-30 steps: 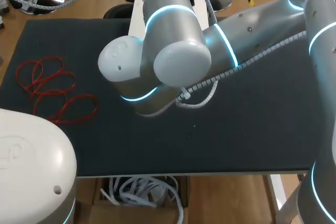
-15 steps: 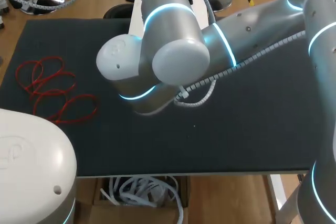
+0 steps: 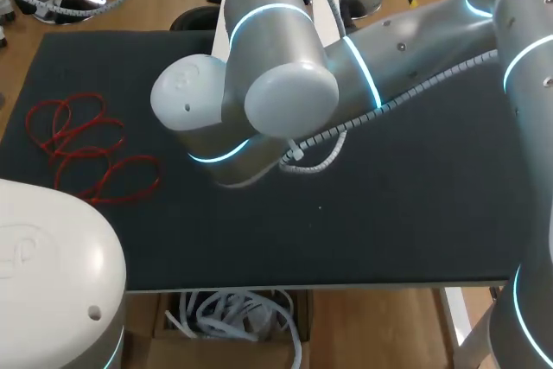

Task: Grab the tape and strap the tape.

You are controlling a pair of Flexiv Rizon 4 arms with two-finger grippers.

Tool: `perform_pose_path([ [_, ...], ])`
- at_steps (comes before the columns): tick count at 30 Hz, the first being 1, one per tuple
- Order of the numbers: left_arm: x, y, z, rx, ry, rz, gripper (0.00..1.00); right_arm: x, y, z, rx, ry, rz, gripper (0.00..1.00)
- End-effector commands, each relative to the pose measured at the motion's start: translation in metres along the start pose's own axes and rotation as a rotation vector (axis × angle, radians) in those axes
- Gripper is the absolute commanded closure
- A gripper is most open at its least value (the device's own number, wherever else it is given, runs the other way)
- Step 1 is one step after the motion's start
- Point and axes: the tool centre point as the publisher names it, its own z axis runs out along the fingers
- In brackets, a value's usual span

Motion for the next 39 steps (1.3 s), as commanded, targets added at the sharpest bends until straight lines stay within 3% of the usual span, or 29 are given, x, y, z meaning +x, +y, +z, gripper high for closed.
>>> perform_pose_path([
  [1,0.000,-0.001,-0.001,-0.003,0.002,-0.001,1.00,-0.002,0.007,0.002,0.001,0.002,-0.001,1.00],
  [22,0.000,-0.001,-0.001,-0.003,0.002,-0.001,1.00,-0.002,0.031,0.001,-0.028,-0.002,-0.008,1.00],
  [39,0.000,-0.001,-0.001,-0.003,0.002,-0.001,1.00,-0.003,0.031,-0.003,-0.012,-0.009,-0.009,1.00],
])
